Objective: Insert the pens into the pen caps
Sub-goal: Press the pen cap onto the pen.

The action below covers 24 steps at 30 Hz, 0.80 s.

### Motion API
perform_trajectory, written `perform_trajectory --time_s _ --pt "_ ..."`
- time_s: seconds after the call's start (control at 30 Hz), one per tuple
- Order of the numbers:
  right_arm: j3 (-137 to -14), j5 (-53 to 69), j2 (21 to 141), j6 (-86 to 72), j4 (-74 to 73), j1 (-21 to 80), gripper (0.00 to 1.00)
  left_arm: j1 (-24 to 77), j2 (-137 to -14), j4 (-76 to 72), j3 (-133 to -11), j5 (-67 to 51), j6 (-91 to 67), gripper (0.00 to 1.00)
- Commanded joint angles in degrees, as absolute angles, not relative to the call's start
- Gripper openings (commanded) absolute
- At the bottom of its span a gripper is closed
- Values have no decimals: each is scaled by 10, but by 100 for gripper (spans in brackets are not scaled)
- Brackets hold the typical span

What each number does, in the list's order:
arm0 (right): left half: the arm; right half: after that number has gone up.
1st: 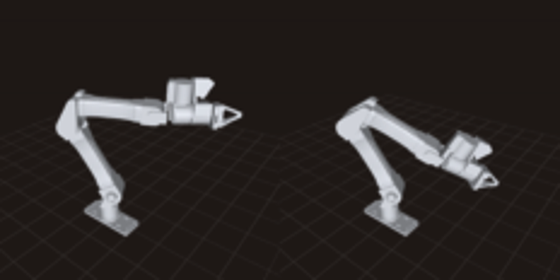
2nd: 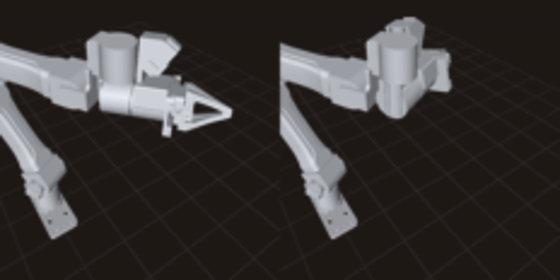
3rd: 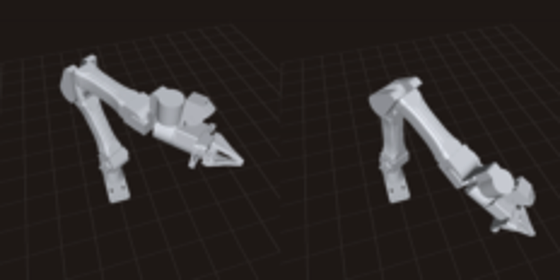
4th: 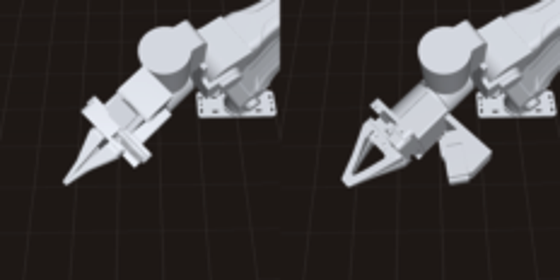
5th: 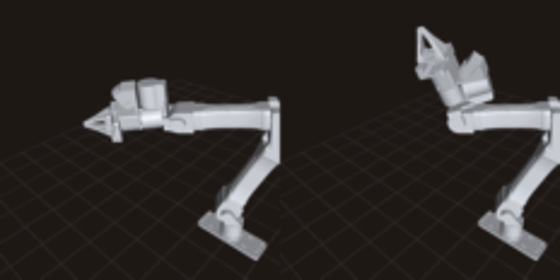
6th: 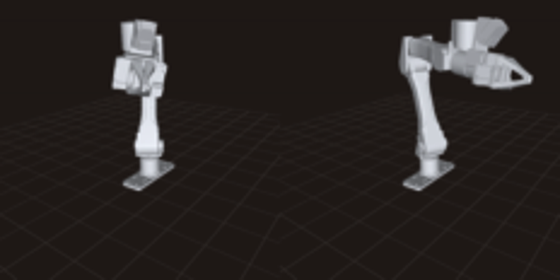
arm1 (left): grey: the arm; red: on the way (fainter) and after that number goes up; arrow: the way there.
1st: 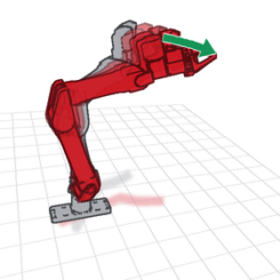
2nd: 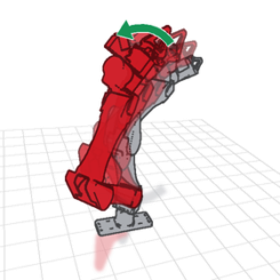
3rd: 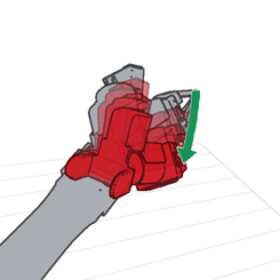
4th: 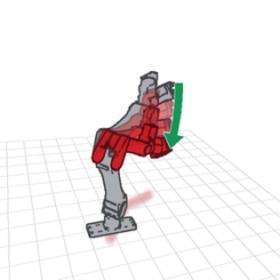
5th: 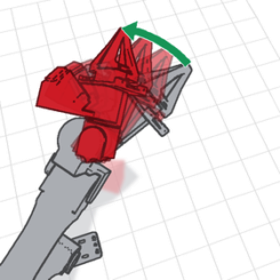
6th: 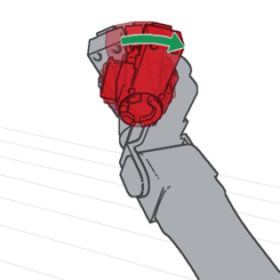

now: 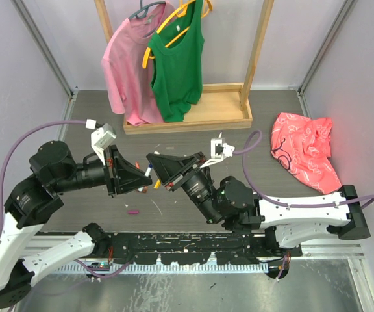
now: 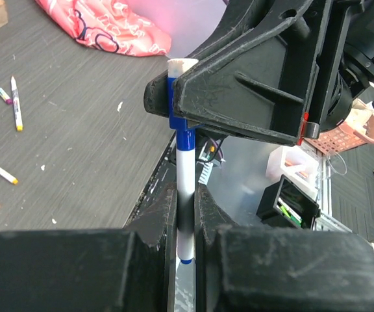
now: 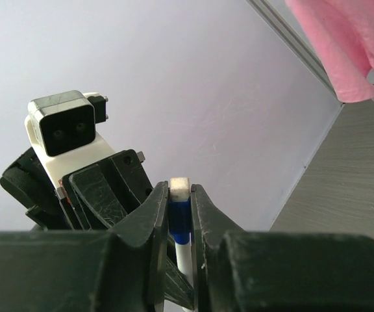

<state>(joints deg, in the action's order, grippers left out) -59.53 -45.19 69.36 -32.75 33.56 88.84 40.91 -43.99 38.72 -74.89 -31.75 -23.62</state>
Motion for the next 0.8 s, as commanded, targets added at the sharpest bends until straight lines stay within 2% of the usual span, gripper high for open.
perform_trajectory --time_s 0.0,0.2,0.47,0.6,0.77 --pt "-544 -251 802 -372 77 975 0 396 -470 83 -792 -194 -226 0" --pt "-557 -283 760 -318 67 972 0 396 -475 113 -799 -205 -214 0" --pt "-626 -268 690 -225 35 915 1 396 -480 163 -795 -228 -185 0" --pt "-656 -265 681 -198 40 900 9 395 -476 159 -779 -239 -186 0" --pt "-701 -274 671 -156 37 897 31 396 -479 180 -777 -270 -176 0"
